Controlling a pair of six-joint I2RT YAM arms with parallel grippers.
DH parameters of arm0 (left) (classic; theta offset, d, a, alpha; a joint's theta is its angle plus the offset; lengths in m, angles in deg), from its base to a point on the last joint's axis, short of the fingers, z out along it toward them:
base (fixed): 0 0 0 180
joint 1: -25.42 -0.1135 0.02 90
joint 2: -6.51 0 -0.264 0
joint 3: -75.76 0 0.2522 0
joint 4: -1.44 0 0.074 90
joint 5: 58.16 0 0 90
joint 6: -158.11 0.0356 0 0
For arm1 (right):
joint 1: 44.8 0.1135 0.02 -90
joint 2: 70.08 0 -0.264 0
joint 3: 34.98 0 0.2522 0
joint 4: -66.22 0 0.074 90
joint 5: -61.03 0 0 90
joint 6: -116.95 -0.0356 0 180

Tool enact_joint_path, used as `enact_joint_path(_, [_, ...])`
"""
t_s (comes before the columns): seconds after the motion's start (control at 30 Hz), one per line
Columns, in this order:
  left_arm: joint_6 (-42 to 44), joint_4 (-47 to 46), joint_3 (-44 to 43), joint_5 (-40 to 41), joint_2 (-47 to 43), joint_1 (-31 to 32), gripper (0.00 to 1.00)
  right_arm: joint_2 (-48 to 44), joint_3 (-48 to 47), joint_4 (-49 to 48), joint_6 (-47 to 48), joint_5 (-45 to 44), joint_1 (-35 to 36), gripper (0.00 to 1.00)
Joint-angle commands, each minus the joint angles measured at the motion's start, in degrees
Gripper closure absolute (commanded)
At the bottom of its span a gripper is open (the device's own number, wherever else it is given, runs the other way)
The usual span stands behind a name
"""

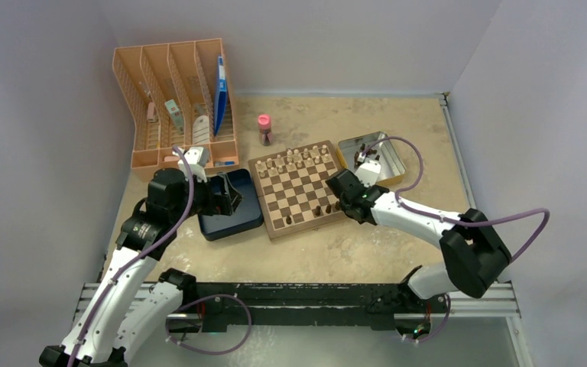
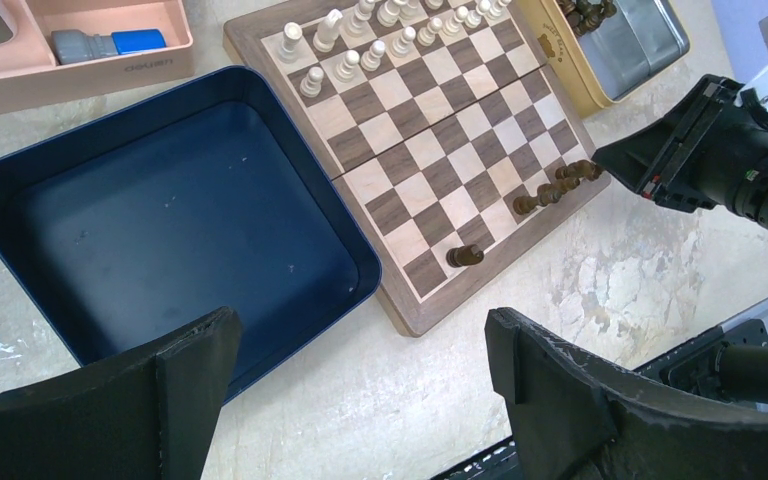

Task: Set up the chess pieces on the board
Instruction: Place the chess piece on the chessboard.

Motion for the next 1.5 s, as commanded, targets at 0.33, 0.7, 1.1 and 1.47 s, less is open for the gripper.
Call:
enact_joint_path(0.33, [-0.1, -2.3, -0.1, -0.7, -0.6, -0.3, 0.07, 1.5, 0.1, -1.5, -2.3, -4.4, 0.0, 0.81])
enact_joint_path(0.7, [-0.1, -2.3, -0.1, -0.7, -0.6, -0.3, 0.07, 3.5, -0.2, -2.5, -2.1, -4.7, 0.0, 0.8])
enact_joint_path(1.1, [-0.1, -2.3, -0.1, -0.8, -0.6, -0.3, 0.07, 3.6, -0.6, -3.3, -1.7, -5.0, 0.0, 0.77])
enact_joint_path(1.47, [-0.1, -2.3, -0.1, -0.8, -0.8, -0.3, 0.07, 3.5, -1.3, -3.4, -1.2, -4.7, 0.0, 0.76])
